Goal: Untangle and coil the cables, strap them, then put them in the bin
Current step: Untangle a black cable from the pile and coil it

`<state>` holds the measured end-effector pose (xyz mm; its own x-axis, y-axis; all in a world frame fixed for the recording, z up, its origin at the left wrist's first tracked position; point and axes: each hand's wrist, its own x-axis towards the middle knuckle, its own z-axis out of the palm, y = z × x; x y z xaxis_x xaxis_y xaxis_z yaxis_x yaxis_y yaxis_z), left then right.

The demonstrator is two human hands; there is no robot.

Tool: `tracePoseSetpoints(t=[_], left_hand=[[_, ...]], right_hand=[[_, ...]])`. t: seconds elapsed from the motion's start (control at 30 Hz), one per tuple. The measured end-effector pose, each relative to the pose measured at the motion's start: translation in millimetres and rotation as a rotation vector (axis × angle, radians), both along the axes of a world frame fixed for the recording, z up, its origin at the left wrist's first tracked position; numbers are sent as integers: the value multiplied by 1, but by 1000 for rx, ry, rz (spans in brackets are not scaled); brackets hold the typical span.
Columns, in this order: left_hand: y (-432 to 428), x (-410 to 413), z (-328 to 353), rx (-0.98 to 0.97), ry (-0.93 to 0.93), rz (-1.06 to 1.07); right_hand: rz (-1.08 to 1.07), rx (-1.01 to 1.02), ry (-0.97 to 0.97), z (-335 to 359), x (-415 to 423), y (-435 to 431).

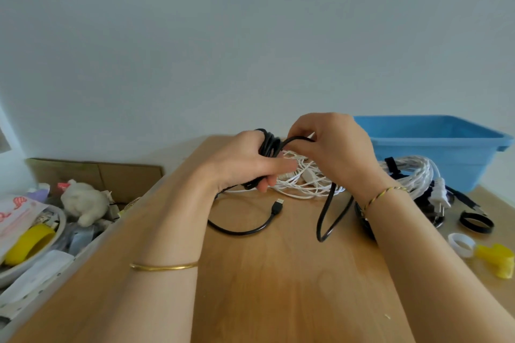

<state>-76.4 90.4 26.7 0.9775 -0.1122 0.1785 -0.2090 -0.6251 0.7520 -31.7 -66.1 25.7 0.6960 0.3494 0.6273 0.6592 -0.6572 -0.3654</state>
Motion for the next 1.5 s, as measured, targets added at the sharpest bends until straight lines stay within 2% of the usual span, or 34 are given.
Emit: tracePoseSetpoints(t=[0.1,0.3,0.47,0.57,0.63,0.73,0.8,0.87,1.07,1.1,1.17,1.23,1.33,1.4,1.5], left_hand=[[3,2,-1,15,21,61],[19,-3,5,-339,105,31],[19,-2,10,-832,310,-163],[33,1,12,-1219,441,-510],[41,3,12,-1453,384,-623],[38,6,11,-1696,125,-446],[35,9,10,-1791,-36,-395],[34,13,10,-1739,-172,-353],[13,22,-1,-1191,-450,46],[11,23,-3,-1025,-504,125],[12,24,-9,-548,-607,261],[12,24,-12,-186,-600,301],[13,26,-16,13,-416,333],[13,26,-16,19,-304,265],[7,18,-11,-63,-171,11]], right_hand=[[10,-4,5,-6,6,4],[20,94,83,-17,19,-3],[103,138,220,-29,23,2],[110,104,308,-36,27,-1],[129,46,366,-35,26,-1],[193,-78,445,-28,16,7],[232,-153,491,-23,7,12],[286,-209,545,-19,-1,15],[355,-339,623,-2,-24,18],[362,-338,636,1,-27,17],[383,-289,643,6,-32,15],[379,-127,610,10,-32,13],[391,404,608,12,-23,9],[421,707,695,13,-17,6],[429,944,807,13,-9,1]])
